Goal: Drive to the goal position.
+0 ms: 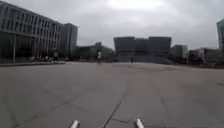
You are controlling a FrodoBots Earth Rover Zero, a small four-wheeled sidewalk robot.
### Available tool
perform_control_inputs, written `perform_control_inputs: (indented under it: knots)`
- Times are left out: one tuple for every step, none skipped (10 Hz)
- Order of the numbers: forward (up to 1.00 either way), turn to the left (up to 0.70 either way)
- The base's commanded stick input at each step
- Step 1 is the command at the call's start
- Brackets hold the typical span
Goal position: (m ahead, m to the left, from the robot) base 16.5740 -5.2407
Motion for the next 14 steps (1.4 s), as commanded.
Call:
perform_control_inputs:
  knots:
    - [1.00, 0.06]
    - [1.00, 0.06]
    - [1.00, 0.06]
    - [1.00, 0.06]
    - [1.00, 0.06]
    - [1.00, 0.06]
    - [1.00, 0.06]
    - [1.00, 0.06]
    - [1.00, 0.02]
    - [1.00, -0.34]
    - [1.00, -0.34]
    - [1.00, -0.34]
    - [1.00, -0.34]
    - [1.00, -0.34]
